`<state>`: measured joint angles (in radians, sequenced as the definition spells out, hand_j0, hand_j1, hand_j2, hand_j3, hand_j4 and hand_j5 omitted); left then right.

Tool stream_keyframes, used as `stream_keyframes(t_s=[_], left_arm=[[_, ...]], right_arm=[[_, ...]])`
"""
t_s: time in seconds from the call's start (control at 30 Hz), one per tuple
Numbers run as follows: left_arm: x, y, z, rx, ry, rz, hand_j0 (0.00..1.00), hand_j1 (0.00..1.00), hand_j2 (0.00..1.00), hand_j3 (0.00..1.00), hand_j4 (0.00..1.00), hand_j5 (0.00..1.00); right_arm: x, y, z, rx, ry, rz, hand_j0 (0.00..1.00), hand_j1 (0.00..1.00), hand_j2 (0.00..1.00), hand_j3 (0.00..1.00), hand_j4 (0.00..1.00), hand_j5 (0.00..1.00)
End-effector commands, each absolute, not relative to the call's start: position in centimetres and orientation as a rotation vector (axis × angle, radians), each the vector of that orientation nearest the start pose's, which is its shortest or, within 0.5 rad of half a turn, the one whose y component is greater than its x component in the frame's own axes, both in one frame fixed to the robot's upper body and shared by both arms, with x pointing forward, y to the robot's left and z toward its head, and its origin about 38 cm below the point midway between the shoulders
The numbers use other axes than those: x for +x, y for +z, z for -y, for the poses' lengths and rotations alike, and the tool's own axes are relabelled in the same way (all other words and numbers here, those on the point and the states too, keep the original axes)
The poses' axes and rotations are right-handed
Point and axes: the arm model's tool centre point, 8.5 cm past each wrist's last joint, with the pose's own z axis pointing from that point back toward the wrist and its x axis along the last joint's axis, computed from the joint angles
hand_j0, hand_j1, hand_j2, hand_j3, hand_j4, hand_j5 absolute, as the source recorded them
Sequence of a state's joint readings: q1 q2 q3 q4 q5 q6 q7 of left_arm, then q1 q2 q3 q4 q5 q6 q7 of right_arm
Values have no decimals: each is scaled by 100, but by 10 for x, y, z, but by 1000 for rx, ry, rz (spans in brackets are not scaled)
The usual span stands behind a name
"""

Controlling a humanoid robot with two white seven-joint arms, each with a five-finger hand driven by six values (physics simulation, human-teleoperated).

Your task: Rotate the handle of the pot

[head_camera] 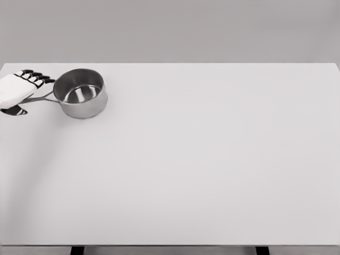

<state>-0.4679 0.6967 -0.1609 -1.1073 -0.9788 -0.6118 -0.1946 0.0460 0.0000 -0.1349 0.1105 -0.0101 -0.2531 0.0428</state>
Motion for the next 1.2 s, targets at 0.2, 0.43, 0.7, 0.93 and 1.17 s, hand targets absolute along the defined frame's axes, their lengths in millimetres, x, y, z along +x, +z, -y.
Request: stream_keyframes(t_s=[0.2, 0.43, 0.7, 0.93, 1.17], left_arm=[[461, 167, -443, 970, -1775, 1152, 100, 100, 100, 100, 100, 100], [469, 174, -444, 986, -1769, 1146, 100, 100, 100, 100, 100, 100], [474, 178, -449, 1003, -1764, 1125, 100, 100, 100, 100, 100, 100], [483, 172, -446, 992, -1758, 1102, 100, 100, 100, 100, 100, 100], [490, 170, -444, 987, -1750, 1090, 100, 100, 100, 100, 100, 100]], right_arm=[[-41, -256, 266, -59, -138, 106, 100, 100, 100, 100, 100, 100], [-41, -256, 266, -59, -138, 106, 100, 100, 100, 100, 100, 100], [-41, -256, 266, -59, -138, 106, 100, 100, 100, 100, 100, 100], [-41, -256, 266, -59, -137, 106, 100, 100, 100, 100, 100, 100], [-41, -256, 266, -59, -138, 106, 100, 100, 100, 100, 100, 100]])
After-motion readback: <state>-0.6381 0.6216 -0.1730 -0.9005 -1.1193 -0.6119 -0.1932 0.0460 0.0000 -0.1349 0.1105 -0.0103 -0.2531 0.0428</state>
